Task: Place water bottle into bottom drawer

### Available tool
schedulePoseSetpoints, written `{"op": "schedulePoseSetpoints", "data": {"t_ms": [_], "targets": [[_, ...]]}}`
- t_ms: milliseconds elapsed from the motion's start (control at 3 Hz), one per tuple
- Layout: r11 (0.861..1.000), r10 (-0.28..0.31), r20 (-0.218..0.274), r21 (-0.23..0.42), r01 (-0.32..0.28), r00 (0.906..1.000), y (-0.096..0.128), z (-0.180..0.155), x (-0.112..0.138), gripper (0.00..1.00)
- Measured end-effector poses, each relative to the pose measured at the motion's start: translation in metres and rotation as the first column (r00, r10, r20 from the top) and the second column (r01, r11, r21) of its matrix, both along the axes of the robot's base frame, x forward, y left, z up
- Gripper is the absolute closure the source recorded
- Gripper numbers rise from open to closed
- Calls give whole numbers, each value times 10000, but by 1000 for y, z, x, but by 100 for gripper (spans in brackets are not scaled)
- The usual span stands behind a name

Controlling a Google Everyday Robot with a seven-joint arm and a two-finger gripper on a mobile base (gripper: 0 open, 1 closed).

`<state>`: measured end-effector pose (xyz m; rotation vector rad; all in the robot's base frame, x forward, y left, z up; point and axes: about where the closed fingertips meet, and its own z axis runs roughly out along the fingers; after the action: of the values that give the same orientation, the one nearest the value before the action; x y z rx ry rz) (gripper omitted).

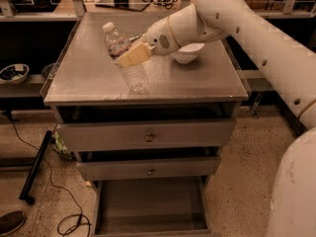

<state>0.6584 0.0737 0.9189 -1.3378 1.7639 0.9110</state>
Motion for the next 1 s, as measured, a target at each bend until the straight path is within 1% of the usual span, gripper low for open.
{"op": "schedulePoseSetpoints", "data": {"t_ms": [333, 667, 1000], "targets": [[10000, 19, 1, 71, -19, 10000, -2, 4, -2, 100], [9982, 71, 65, 603, -74, 10000, -17, 30, -11, 100], [9946, -34, 241, 1035, 9, 9997, -36, 55, -25, 100]]}}
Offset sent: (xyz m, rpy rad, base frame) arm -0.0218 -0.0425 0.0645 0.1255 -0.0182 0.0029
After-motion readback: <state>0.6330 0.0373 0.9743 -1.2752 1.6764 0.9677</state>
